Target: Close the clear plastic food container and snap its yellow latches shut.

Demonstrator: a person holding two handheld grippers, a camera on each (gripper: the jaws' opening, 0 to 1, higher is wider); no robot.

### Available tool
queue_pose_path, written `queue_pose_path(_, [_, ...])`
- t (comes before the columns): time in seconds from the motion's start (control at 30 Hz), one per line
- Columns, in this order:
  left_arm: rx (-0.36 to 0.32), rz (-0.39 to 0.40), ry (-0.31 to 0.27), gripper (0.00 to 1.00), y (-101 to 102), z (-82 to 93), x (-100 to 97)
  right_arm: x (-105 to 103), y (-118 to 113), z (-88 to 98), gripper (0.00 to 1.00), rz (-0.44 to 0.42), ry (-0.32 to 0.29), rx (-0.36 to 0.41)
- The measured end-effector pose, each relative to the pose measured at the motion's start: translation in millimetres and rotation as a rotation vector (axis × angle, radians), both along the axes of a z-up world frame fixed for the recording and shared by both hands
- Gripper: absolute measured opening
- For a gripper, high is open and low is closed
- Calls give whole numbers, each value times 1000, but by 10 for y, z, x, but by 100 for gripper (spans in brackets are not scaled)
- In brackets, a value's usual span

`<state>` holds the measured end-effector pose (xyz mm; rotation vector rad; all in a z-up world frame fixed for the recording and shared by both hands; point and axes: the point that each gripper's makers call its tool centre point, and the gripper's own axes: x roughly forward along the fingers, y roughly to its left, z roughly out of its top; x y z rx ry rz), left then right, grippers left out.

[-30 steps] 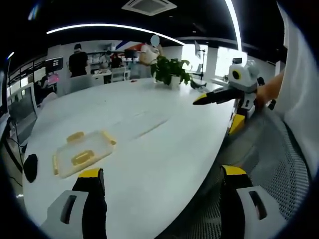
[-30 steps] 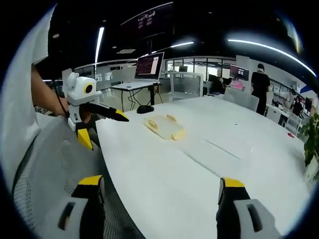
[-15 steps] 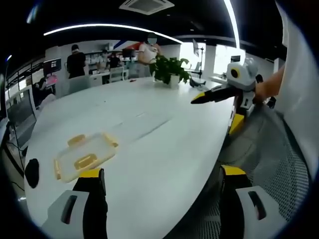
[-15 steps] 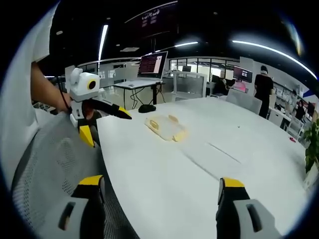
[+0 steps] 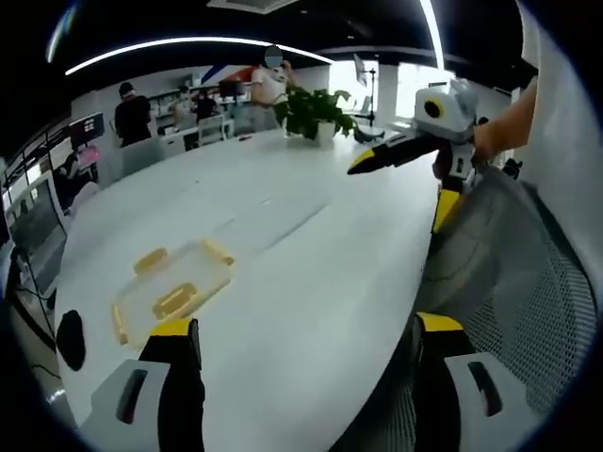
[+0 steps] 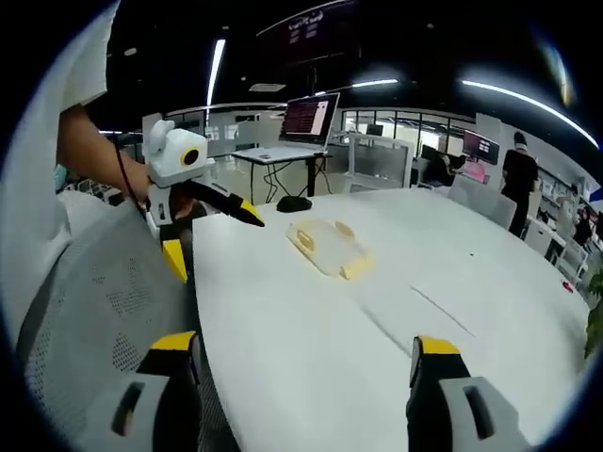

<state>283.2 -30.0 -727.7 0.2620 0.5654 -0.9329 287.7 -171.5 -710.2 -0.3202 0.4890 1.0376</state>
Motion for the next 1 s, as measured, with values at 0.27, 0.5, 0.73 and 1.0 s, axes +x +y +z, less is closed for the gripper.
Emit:
queue_pose_path(0.27, [45,-24,-3,92,126,-29,113,162,105,1,90,42,5,-17])
queue_pose_path(0.5, [82,-36,-2,91,252,-68,213,250,213,-22,90,96,14,-41])
queue_pose_path(0.73, [113,-23,6,90,445,-79,278,334,339,-12,89,148,30,-50])
queue_pose_path(1.0, [171,-26,11,87,656,-152,373,472,471,-35,90,184,47,-58])
